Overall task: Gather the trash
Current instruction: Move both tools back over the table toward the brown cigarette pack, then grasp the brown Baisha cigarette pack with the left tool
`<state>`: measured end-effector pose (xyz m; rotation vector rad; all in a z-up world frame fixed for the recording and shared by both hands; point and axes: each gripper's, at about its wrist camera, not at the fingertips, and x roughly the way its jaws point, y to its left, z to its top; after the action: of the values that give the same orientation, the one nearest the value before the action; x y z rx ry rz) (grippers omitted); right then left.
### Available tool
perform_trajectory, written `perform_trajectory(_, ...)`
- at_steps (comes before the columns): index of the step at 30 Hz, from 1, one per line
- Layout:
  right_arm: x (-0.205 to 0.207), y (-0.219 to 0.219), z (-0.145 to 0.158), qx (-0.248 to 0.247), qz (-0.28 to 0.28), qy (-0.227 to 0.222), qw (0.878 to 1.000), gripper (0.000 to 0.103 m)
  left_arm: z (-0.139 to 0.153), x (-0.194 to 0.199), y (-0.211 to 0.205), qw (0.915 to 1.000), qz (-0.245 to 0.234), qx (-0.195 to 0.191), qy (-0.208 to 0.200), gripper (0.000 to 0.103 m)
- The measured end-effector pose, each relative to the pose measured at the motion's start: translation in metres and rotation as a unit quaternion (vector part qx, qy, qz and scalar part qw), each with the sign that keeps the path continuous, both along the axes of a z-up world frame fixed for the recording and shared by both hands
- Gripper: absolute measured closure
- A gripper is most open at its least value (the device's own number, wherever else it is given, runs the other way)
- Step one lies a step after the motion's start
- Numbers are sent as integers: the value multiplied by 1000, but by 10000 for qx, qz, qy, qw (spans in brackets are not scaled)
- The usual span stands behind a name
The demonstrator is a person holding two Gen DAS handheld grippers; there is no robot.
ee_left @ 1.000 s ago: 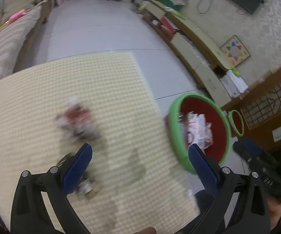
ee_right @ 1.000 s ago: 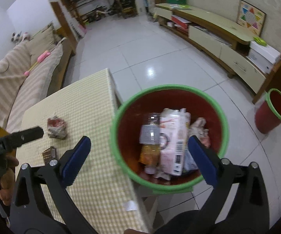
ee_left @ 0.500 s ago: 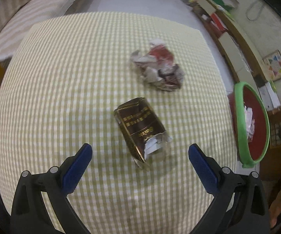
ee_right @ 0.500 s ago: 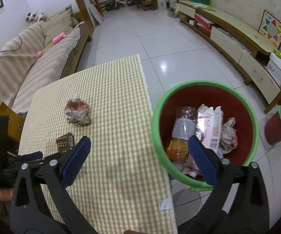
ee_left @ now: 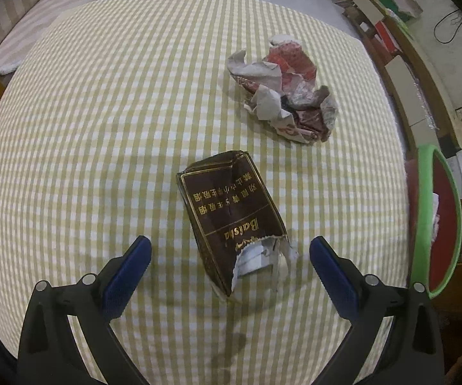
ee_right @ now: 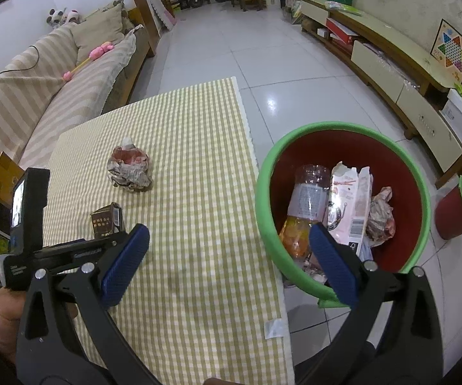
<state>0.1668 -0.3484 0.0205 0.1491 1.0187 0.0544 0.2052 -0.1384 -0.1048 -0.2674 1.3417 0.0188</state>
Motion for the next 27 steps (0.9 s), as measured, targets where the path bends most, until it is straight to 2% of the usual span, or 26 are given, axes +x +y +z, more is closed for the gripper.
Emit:
perform_trajectory(8, -4, 7, -1, 44, 98, -50, 9999, 5, -7, -1, -8, 9990, 248, 310, -198, 9)
perform_trajectory(15, -7, 15, 5, -244, 39, -329, 9992, 5, -15, 1, -39, 9962, -61, 862, -82, 8)
perform_trajectory(18, -12, 22, 10, -660, 106, -508, 9965, 5, -14, 5, -46, 9967, 28, 797, -123, 8)
perform_trajectory(19, -11, 24, 9, -705, 178, -417, 9965, 5, -13, 4, -42, 9972, 90, 723, -171, 8)
perform_trajectory(22, -10, 22, 6, -703, 183, -192, 9972, 5, -12, 1, -42, 9961, 113, 858, -171, 17)
perform_trajectory(26, -9, 19, 6, -392, 207, -102, 9990, 5, -8, -4, -38, 9953, 316, 905, -163, 29)
perform_trajectory(27, -10, 20, 7, -335, 243, -130, 9991, 5, -6, -4, -38, 9951, 370, 898, -174, 37)
